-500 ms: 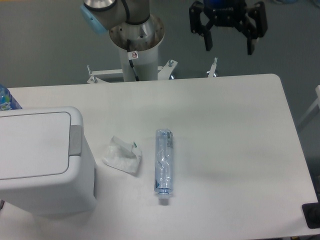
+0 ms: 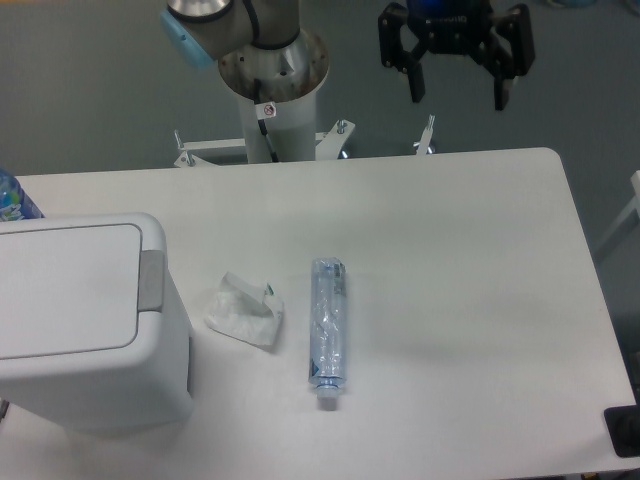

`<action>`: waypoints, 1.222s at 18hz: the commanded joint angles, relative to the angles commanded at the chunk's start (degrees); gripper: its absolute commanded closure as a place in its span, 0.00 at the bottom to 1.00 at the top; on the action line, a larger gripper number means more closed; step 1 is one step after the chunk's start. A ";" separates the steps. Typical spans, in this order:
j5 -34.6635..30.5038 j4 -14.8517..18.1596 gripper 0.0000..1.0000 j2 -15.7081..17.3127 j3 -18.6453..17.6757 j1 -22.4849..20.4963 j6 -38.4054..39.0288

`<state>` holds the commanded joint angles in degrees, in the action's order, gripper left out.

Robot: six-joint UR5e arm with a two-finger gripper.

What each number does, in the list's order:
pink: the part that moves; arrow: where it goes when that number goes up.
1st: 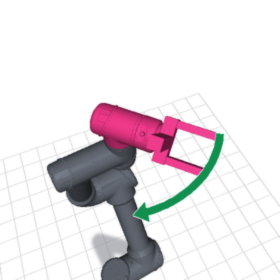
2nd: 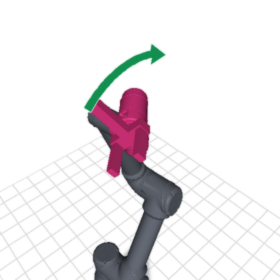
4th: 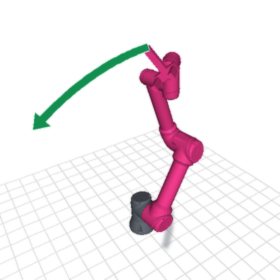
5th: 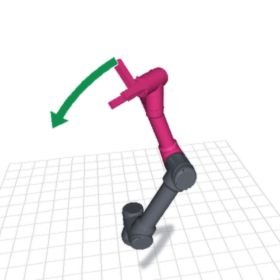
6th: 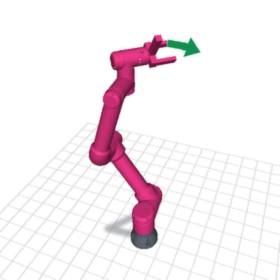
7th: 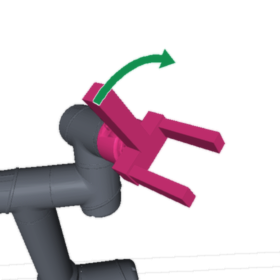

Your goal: Open the trash can

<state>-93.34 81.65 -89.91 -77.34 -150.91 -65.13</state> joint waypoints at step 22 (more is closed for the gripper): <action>3.51 -7.12 0.00 -3.69 -1.49 10.98 42.70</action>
<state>-89.83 74.53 -93.60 -78.84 -139.93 -22.43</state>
